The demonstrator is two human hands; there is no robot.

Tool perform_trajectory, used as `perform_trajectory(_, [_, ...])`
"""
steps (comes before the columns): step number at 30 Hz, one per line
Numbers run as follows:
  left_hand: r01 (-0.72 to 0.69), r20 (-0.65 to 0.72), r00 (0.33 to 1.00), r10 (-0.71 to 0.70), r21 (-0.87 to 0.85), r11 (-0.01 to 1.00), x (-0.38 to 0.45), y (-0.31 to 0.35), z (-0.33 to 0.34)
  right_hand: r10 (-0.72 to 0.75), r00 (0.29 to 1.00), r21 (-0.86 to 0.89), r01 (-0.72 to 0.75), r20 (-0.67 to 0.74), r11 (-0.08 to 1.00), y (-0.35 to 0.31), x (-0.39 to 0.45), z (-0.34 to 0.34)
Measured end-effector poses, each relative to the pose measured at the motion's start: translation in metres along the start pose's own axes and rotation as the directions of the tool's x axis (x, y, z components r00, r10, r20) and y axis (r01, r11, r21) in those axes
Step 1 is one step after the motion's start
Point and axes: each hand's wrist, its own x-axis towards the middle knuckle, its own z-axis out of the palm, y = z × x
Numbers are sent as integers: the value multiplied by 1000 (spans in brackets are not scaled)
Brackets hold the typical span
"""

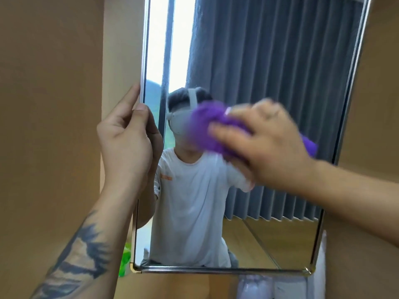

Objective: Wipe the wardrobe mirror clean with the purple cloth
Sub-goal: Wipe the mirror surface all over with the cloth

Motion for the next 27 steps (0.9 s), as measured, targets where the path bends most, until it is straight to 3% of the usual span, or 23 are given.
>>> perform_trajectory(2, [0,-9,1000,0,11,1000,0,1,1,-283,955,-4,285,87,959,-10,-9,-3])
perform_trajectory(4, [10,-20,1000,-10,8,1000,1,-1,1,-380,916,-21,385,128,923,8,7,-7])
perform_trajectory(5, [18,-24,1000,-18,6,1000,1,-2,1,-332,939,-53,337,93,940,21,18,-7])
perform_trajectory(7, [28,-20,999,-28,-2,1000,1,-3,0,-70,997,-138,67,-19,988,50,43,-9])
perform_trajectory(9, [31,-17,999,-32,-16,999,0,-2,-1,227,970,-169,-239,-89,956,65,60,-12])
perform_trajectory(11, [36,-14,999,-37,-23,999,-2,0,-1,368,924,-127,-379,-100,917,49,57,-7])
perform_trajectory(12, [40,-13,999,-40,-27,999,-2,2,-2,338,938,-93,-344,-77,934,31,49,-4])
perform_trajectory(14, [70,2,998,-70,-56,996,-3,4,-3,84,996,-8,-83,16,996,-8,25,2])
perform_trajectory(17, [151,45,988,-147,-114,982,-3,4,-5,-300,944,8,302,138,953,-31,1,1])
perform_trajectory(19, [155,60,987,-149,-121,980,-3,3,-7,-345,927,-20,351,148,936,-12,13,0])
perform_trajectory(22, [159,74,986,-149,-146,977,-1,-2,-12,-60,998,-97,59,-4,994,24,48,-1])
perform_trajectory(24, [161,92,985,-149,-149,976,-2,-5,-15,180,981,-82,-185,-70,979,31,61,-1])
perform_trajectory(26, [172,103,982,-157,-156,973,-4,-6,-17,260,962,-52,-264,-77,963,12,52,6])
perform_trajectory(27, [181,105,981,-166,-157,971,-4,-5,-18,215,975,-34,-217,-58,976,-4,41,10])
